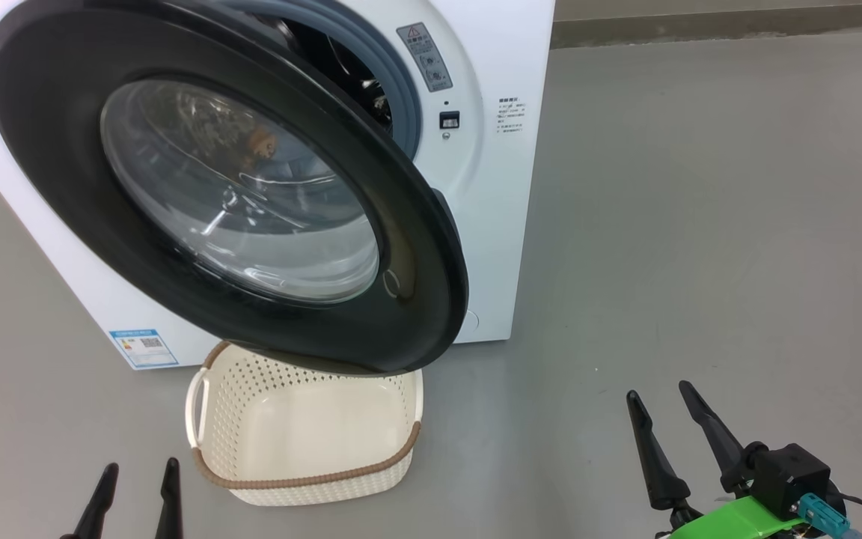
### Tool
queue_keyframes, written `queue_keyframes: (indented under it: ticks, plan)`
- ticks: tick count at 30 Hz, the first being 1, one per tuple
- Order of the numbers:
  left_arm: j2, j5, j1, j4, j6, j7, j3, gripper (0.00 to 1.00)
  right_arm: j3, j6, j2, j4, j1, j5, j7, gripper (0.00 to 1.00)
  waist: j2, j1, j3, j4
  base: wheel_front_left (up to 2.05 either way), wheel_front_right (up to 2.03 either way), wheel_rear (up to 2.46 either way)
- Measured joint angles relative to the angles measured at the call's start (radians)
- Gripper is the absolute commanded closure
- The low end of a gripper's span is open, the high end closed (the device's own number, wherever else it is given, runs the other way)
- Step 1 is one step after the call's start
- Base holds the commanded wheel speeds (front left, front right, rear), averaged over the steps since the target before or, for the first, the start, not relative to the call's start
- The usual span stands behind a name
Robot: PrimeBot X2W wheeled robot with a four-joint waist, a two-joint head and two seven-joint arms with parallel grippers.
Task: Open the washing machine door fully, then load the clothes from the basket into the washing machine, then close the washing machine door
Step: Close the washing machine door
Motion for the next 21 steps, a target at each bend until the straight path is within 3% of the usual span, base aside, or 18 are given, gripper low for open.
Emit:
queue_keyframes:
  ticks: [16, 17, 18, 19, 21]
  plan:
    - [-0.01, -0.002, -0.004, -0.013, 0.0, 0.0, -0.001, 0.0, -0.005, 0.0, 0.0, 0.001, 0.0, -0.005, 0.0, 0.0, 0.0, 0.0, 0.008, 0.01, 0.0, 0.0, 0.0]
    - [-0.01, -0.002, -0.004, -0.013, 0.0, 0.0, -0.002, 0.0, -0.005, 0.0, 0.0, 0.002, 0.0, -0.005, 0.0, 0.13, 0.0, 0.0001, 0.009, 0.01, 0.0, 0.0, 0.0]
    - [-0.01, -0.002, -0.004, -0.013, 0.0, 0.0, -0.002, 0.0, -0.005, 0.0, 0.0, 0.003, 0.0, -0.005, 0.0, 0.6, 0.0, 0.0, 0.009, 0.011, 0.0, 0.0, 0.0]
    - [-0.01, -0.002, -0.004, -0.013, 0.0, 0.0, -0.002, 0.0, -0.005, 0.0, 0.0, 0.005, 0.0, -0.005, 0.0, 1.0, 0.0, 0.0, 0.009, 0.011, 0.0, 0.0, 0.0]
    - [-0.011, -0.003, -0.004, -0.014, 0.0, 0.0, 0.0, 0.0, -0.006, 0.0, 0.0, 0.005, 0.0, -0.005, 0.0, 1.0, 0.0, 0.0, 0.01, 0.012, 0.0, 0.0, 0.0]
